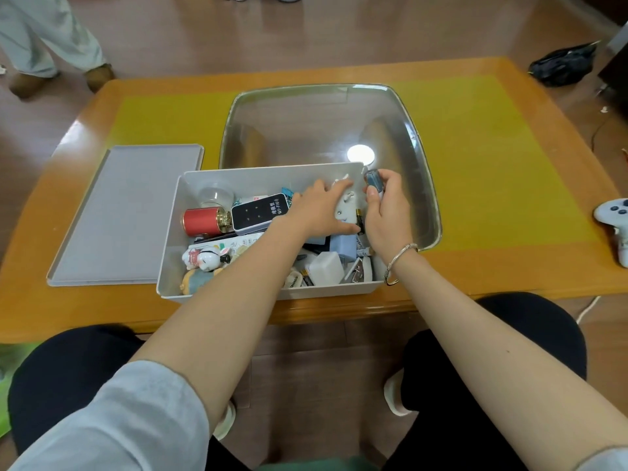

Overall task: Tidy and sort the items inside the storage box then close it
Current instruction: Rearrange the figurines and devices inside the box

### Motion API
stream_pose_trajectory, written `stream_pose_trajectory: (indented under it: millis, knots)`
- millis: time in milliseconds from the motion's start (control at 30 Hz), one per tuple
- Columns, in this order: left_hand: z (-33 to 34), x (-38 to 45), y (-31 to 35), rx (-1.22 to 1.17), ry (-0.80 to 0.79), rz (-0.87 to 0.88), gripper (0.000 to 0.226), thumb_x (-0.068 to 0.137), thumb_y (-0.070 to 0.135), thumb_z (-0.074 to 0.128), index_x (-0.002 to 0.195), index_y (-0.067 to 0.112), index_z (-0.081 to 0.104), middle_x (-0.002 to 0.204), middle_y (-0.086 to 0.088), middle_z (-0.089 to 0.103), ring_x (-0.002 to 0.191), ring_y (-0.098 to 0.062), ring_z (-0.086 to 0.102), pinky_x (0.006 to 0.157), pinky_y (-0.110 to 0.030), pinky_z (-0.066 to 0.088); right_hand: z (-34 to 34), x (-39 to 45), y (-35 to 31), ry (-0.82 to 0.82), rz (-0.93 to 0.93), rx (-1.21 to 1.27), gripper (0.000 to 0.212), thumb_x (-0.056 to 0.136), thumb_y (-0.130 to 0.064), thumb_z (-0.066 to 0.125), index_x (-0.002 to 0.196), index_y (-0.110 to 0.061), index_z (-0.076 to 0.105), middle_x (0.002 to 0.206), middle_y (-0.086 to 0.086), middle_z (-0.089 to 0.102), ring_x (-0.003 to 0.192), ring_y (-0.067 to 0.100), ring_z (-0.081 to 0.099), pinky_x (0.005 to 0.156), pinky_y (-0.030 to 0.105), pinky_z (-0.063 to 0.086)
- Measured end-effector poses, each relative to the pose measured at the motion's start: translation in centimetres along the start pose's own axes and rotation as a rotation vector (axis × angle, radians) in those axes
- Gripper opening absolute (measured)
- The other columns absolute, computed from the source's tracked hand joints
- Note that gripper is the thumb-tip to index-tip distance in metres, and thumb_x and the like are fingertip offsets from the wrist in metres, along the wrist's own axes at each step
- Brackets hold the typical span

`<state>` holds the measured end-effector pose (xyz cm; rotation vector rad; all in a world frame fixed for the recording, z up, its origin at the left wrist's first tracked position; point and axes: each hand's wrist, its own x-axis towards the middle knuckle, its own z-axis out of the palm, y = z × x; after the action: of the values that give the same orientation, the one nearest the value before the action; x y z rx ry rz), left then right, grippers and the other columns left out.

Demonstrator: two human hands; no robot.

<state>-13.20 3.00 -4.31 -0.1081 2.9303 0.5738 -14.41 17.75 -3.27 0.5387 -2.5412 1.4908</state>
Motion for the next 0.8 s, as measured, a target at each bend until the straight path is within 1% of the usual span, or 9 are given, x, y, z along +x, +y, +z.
stream_pose_trajectory:
  millis: [67, 133, 267, 333, 400, 500, 600, 667, 800]
  knots:
    - [0.0, 0.3, 0.3, 0.027, -0.045, 0.002, 0.095, 0.065, 0.066, 0.070, 0.143, 0.036, 0.024, 0.132, -0.011, 0.043, 0.123, -0.030, 0.039, 0.098, -0.047, 0.031, 0.1, 0.1, 0.0, 0.000, 0.004, -0.016, 0.021, 0.097, -0.016, 0.042, 0.118, -0.013, 0.045, 0.100, -0.006, 0.053, 0.085, 0.006, 0.051, 0.065, -0.001, 0.037]
    - [0.3, 0.4, 0.7, 0.078, -0.070, 0.005, 0.094, 0.064, 0.065, 0.070, 0.141, 0.036, 0.026, 0.133, -0.011, 0.043, 0.124, -0.031, 0.036, 0.097, -0.047, 0.030, 0.1, 0.1, 0.1, -0.001, 0.011, -0.022, 0.021, 0.097, -0.017, 0.042, 0.118, -0.014, 0.045, 0.101, -0.007, 0.053, 0.087, 0.007, 0.052, 0.065, -0.001, 0.038]
    - [0.8, 0.8, 1.5, 0.068, 0.016, -0.045, 0.079, 0.068, 0.053, 0.072, 0.135, 0.034, 0.033, 0.126, -0.012, 0.045, 0.119, -0.032, 0.039, 0.095, -0.045, 0.031, 0.2, 0.2, 0.3, -0.008, 0.011, -0.028, 0.021, 0.097, -0.017, 0.041, 0.118, -0.015, 0.046, 0.105, -0.003, 0.056, 0.090, 0.010, 0.053, 0.065, 0.005, 0.035]
    - [0.9, 0.8, 1.5, 0.014, 0.052, -0.063, 0.073, 0.069, 0.046, 0.074, 0.130, 0.033, 0.037, 0.120, -0.012, 0.046, 0.114, -0.032, 0.043, 0.094, -0.044, 0.034, 0.2, 0.3, 0.4, -0.016, 0.009, -0.043, 0.023, 0.097, -0.018, 0.041, 0.119, -0.014, 0.045, 0.108, 0.000, 0.058, 0.092, 0.011, 0.053, 0.070, 0.012, 0.037]
    - [0.8, 0.7, 1.5, -0.059, 0.026, -0.075, 0.075, 0.068, 0.040, 0.077, 0.131, 0.032, 0.037, 0.119, -0.011, 0.045, 0.112, -0.032, 0.045, 0.095, -0.046, 0.040, 0.3, 0.3, 0.3, -0.023, 0.018, -0.062, 0.024, 0.098, -0.020, 0.041, 0.121, -0.014, 0.045, 0.109, 0.001, 0.058, 0.094, 0.013, 0.054, 0.073, 0.020, 0.040]
    - [0.7, 0.6, 1.7, -0.055, -0.003, -0.087, 0.080, 0.068, 0.035, 0.079, 0.134, 0.032, 0.033, 0.123, -0.012, 0.045, 0.112, -0.032, 0.046, 0.095, -0.048, 0.040, 0.3, 0.2, 0.3, -0.031, 0.019, -0.080, 0.025, 0.098, -0.020, 0.040, 0.122, -0.014, 0.045, 0.110, 0.002, 0.058, 0.096, 0.015, 0.055, 0.076, 0.025, 0.043]
    - [0.7, 0.4, 2.3, -0.037, 0.028, -0.102, 0.076, 0.069, 0.031, 0.078, 0.131, 0.030, 0.034, 0.120, -0.011, 0.045, 0.106, -0.035, 0.053, 0.093, -0.047, 0.042, 0.2, 0.2, 0.1, -0.028, 0.007, -0.089, 0.024, 0.098, -0.020, 0.041, 0.121, -0.014, 0.045, 0.110, 0.002, 0.058, 0.097, 0.016, 0.055, 0.078, 0.027, 0.045]
    - [0.5, 0.1, 2.3, -0.076, 0.046, -0.097, 0.077, 0.068, 0.028, 0.079, 0.131, 0.030, 0.035, 0.119, -0.011, 0.045, 0.102, -0.037, 0.055, 0.092, -0.046, 0.044, 0.2, 0.2, 0.1, -0.030, 0.005, -0.100, 0.024, 0.098, -0.020, 0.040, 0.121, -0.014, 0.045, 0.109, 0.001, 0.058, 0.096, 0.016, 0.055, 0.077, 0.027, 0.045]
    - [-0.3, -0.8, 1.5, -0.173, 0.135, -0.039, 0.081, 0.068, 0.019, 0.077, 0.136, 0.029, 0.035, 0.123, -0.010, 0.050, 0.110, -0.032, 0.051, 0.093, -0.045, 0.042, 0.1, 0.1, 0.1, -0.040, 0.007, -0.098, 0.025, 0.098, -0.020, 0.040, 0.122, -0.014, 0.045, 0.111, 0.001, 0.057, 0.099, 0.016, 0.055, 0.080, 0.029, 0.046]
